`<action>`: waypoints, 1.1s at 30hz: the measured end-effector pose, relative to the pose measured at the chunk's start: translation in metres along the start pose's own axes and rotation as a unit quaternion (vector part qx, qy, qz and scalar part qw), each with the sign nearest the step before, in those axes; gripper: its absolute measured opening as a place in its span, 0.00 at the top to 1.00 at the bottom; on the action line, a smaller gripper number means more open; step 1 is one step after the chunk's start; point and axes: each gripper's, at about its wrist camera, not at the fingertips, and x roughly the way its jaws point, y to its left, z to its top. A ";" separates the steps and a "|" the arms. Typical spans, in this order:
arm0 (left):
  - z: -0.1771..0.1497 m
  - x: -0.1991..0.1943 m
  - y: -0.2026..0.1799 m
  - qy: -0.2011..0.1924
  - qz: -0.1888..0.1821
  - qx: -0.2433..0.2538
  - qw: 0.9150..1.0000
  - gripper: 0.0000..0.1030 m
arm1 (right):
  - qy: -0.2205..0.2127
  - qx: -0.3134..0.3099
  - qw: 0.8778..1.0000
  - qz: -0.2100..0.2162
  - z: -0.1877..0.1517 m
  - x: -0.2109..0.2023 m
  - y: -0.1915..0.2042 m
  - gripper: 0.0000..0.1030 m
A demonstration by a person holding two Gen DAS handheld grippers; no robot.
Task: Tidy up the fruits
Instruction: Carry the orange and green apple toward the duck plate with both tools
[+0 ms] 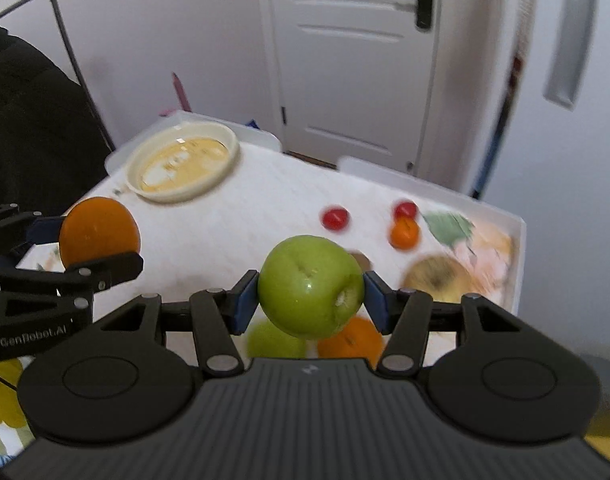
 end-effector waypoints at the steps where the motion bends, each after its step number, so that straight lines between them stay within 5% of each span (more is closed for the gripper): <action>1: 0.004 0.000 0.010 -0.002 0.005 -0.003 1.000 0.38 | -0.002 -0.001 1.000 0.003 0.006 0.002 0.006 0.32; 18: 0.064 0.071 0.161 0.017 0.026 -0.011 0.999 0.38 | -0.003 0.012 1.000 0.013 0.106 0.098 0.101 0.32; 33: 0.096 0.189 0.216 0.043 -0.020 0.026 0.999 0.38 | 0.021 0.048 0.998 -0.017 0.159 0.208 0.134 0.32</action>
